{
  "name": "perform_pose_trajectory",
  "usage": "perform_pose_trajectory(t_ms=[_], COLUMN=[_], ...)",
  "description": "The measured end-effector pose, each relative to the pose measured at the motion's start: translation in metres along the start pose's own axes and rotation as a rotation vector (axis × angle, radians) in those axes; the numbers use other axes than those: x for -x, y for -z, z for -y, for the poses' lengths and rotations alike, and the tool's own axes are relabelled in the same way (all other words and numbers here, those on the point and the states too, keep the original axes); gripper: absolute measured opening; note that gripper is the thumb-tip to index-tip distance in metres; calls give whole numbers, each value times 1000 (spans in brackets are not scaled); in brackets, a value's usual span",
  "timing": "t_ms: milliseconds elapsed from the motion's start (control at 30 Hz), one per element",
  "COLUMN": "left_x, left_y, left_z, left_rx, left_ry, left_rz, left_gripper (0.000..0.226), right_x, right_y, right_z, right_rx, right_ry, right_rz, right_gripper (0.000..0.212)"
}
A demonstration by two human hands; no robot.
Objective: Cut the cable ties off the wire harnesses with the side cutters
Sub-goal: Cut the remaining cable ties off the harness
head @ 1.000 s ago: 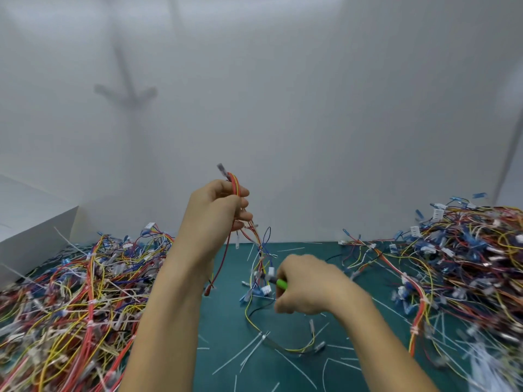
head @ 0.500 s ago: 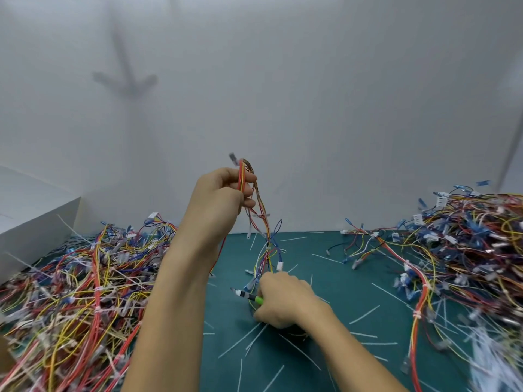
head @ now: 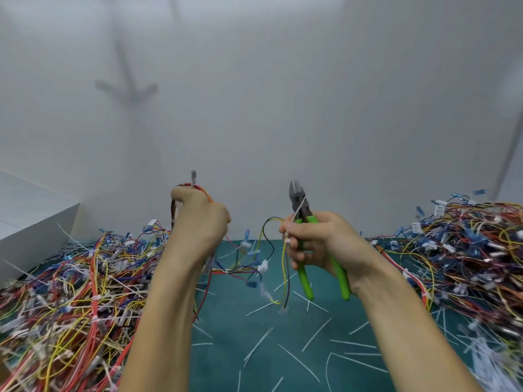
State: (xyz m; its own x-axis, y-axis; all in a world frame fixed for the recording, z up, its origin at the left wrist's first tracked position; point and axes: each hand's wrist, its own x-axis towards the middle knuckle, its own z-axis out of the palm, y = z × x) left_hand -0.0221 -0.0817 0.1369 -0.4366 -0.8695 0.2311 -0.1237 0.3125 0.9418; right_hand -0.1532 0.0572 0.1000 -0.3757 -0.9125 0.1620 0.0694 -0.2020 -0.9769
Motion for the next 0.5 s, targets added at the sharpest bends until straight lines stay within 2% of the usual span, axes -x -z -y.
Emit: perform_pose_trajectory(t_ms=[100,167,233,300,367,500], left_x=[14,18,21,23,25,26], left_y=[-4,-7,-7,-5,-3,-4], left_z=[-11,-14,-14,-10,-8,-10], left_rx=[198,247,241,201,235,259], left_ry=[-3,-15,-47,-118,-168,-179], left_rz=[166,285,376,426,492,464], left_gripper=[24,28,26,33,41,43], right_x=[1,1,1,1,2,1], right_y=[-8,-13,-16,-16,-17,-22], right_z=[4,5,6,7,9,9], right_rx=[-110,-141,-139,-144,-144,-113], right_ry=[86,136,171,204,230,240], right_rz=[-13,-40,-92,-141,-169,-237], right_gripper=[6,3,10,12,3,19])
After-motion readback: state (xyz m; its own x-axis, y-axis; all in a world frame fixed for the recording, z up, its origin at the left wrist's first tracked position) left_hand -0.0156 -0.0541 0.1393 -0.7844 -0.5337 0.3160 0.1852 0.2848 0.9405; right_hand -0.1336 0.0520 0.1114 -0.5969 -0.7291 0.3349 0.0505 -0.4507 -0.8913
